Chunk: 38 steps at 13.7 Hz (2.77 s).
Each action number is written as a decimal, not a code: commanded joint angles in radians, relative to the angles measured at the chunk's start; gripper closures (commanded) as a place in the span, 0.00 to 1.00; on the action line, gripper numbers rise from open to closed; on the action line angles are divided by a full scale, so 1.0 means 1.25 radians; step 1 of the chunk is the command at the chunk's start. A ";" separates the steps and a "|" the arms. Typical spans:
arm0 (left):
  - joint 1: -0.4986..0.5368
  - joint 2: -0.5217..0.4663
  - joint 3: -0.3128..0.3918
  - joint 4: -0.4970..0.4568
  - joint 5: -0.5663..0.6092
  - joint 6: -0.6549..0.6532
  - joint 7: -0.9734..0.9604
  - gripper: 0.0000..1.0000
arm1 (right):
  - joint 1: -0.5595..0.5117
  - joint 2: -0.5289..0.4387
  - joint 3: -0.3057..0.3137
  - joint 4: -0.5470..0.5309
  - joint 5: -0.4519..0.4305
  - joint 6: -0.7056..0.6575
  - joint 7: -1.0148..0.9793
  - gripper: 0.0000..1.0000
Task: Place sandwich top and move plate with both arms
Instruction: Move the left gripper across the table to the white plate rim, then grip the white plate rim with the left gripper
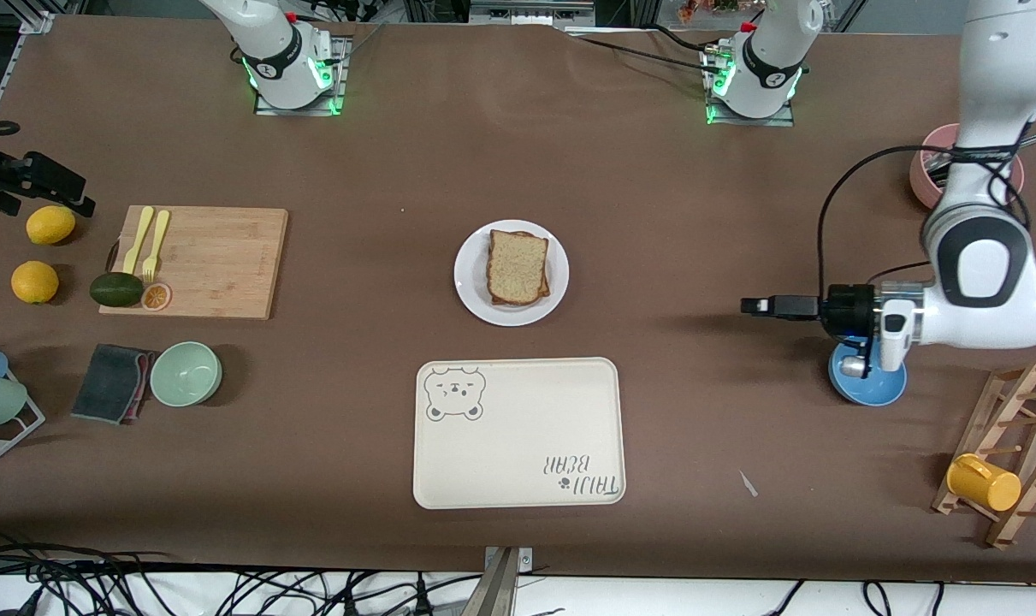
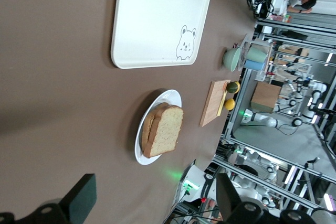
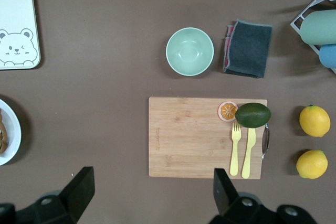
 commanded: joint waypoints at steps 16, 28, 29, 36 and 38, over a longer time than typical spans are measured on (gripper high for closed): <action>-0.081 -0.017 -0.313 -0.337 -0.512 0.532 0.510 0.00 | -0.002 0.014 -0.027 0.005 0.032 -0.007 -0.007 0.00; -0.151 0.080 -0.314 -0.330 -0.681 0.554 0.666 0.09 | -0.001 0.014 -0.026 0.005 0.034 -0.016 -0.009 0.00; -0.152 0.088 -0.314 -0.328 -0.695 0.555 0.684 0.09 | -0.001 0.013 -0.026 0.005 0.034 -0.016 -0.009 0.00; -0.173 0.109 -0.313 -0.326 -0.756 0.556 0.753 0.29 | -0.001 0.013 -0.024 0.005 0.034 -0.016 -0.008 0.00; -0.172 0.110 -0.313 -0.326 -0.758 0.556 0.775 0.34 | -0.001 0.013 -0.024 0.005 0.034 -0.016 -0.007 0.00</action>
